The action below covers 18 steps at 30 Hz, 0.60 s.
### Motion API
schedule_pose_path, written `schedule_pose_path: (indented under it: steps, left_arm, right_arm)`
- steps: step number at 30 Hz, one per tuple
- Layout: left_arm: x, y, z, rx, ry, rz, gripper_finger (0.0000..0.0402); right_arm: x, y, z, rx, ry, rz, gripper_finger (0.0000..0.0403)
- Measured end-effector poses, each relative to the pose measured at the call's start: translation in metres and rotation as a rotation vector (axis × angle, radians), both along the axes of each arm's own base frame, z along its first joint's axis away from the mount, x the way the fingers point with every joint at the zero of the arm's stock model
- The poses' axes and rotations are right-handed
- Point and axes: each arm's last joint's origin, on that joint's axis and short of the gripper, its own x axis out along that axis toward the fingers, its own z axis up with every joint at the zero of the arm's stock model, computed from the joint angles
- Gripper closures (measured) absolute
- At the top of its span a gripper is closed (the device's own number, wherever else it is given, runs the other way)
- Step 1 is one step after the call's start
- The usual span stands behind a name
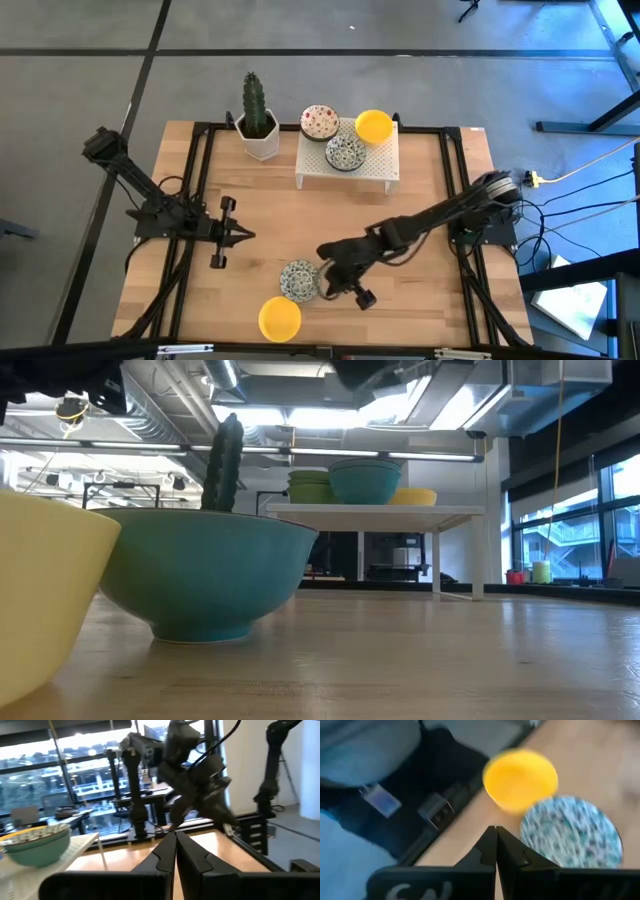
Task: Pick & Place Mini bowls
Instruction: Stack the green patterned bowl on the green patterned bowls on the shelf
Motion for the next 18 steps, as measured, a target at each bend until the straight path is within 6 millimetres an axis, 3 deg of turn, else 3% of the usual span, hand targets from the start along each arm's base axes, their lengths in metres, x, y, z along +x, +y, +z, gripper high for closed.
schedule_pose_path:
  steps: [10, 15, 18]
  left_arm:
    - [-0.001, 0.006, 0.005, -0.065, -0.030, 0.134, 0.0400]
    - [-0.002, 0.010, 0.006, -0.088, -0.022, 0.268, 0.0398]
    - [-0.003, 0.013, 0.010, -0.067, -0.035, 0.325, 0.0396]
  right_arm:
    - [-0.048, -0.008, -0.034, 0.104, -0.449, -0.040, 0.0400]
    - [-0.057, -0.021, -0.045, 0.023, -0.563, -0.257, 0.0400]
    - [-0.055, -0.026, -0.042, -0.017, -0.589, -0.358, 0.0400]
